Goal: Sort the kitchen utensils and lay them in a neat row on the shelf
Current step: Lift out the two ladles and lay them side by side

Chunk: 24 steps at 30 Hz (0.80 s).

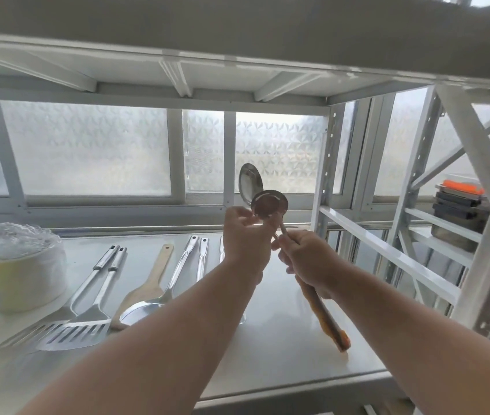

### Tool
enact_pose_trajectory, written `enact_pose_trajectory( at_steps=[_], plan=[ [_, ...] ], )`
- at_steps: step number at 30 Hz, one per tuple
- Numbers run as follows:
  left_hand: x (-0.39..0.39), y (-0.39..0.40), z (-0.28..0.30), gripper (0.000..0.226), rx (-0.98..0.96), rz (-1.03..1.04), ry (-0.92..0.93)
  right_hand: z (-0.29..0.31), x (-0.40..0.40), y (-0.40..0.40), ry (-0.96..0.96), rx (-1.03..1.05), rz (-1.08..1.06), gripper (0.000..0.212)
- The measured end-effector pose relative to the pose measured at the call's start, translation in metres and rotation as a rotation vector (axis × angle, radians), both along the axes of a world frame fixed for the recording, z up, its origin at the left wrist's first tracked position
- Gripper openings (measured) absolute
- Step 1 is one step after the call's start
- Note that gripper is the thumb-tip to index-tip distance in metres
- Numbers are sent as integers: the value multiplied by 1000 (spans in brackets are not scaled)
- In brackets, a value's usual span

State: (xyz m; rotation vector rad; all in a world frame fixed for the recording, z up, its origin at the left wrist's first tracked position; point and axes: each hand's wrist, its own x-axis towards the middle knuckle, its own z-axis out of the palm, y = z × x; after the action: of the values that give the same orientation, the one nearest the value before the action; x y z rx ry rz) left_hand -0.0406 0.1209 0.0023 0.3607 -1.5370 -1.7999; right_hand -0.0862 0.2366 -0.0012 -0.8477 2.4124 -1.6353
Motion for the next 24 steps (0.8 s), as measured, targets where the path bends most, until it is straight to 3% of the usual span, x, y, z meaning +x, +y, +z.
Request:
enact_pose_trajectory(
  at_steps=[3, 7, 15, 19, 22, 24],
  plan=[
    [-1, -3, 0, 42, -31, -4, 21, -1, 2, 3, -36, -14, 48, 35],
    [-8, -11, -4, 11, -51, 25, -22, -3, 1, 4, -11, 15, 43, 30],
    [-6, -34, 7, 9, 60, 6, -34, -9, -8, 7, 53, 225, -106, 29],
    [-2, -51, 22, 11, 9, 229, 87, -15, -15, 13, 198, 554, -208, 19],
    [1, -63, 27, 13, 100, 194, 124, -24, -28, 18, 226, 693, -284, 21],
    [3, -61, 22, 11, 71, 173, 55, -28, -40, 22, 224, 707, -342, 21]
  ],
)
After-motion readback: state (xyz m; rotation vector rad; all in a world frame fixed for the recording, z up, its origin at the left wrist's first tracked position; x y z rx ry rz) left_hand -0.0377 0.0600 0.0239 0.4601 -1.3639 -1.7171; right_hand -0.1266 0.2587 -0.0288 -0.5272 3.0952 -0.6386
